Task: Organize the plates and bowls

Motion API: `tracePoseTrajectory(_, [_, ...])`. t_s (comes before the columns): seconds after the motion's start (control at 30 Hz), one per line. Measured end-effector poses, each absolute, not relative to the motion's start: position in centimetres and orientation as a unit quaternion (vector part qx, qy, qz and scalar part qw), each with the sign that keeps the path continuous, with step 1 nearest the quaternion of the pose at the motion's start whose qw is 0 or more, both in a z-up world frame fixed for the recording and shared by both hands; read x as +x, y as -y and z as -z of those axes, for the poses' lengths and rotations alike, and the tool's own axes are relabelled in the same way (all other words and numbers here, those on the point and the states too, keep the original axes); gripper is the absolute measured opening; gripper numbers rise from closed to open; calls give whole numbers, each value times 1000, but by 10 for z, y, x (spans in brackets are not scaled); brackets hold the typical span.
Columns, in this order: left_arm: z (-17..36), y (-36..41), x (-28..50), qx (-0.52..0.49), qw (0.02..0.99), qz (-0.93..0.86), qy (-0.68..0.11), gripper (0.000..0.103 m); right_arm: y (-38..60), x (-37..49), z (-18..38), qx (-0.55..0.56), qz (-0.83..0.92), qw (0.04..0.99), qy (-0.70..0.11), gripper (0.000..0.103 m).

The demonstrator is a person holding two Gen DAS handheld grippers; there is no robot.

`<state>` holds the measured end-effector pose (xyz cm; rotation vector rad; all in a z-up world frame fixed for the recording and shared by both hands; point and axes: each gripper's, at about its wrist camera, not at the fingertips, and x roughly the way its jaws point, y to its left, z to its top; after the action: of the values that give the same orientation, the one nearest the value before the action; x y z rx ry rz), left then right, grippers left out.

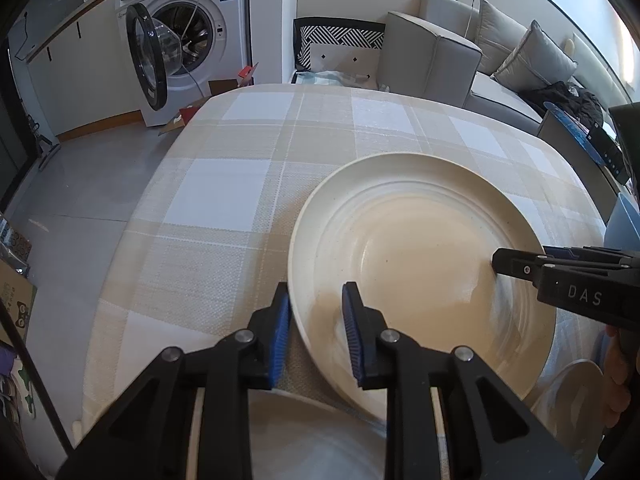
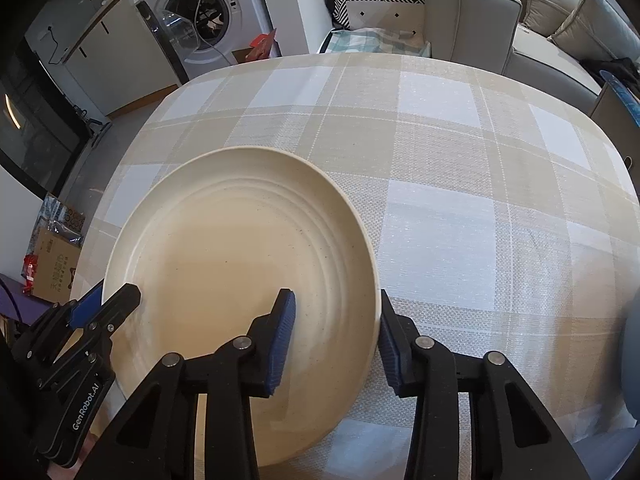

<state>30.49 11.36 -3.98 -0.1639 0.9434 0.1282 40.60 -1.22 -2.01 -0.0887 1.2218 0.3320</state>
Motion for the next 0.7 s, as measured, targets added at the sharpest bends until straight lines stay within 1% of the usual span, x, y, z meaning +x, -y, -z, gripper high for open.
tracePoseTrajectory(0.27, [39,-113,304,-84,885,-66,-453,23,14,406,20,-38,-149,807,-571,28])
tracePoseTrajectory(0.7, [31,-112,301,-83,891,-67,-442,23,16,402,11,-39,-146,815,-559,27])
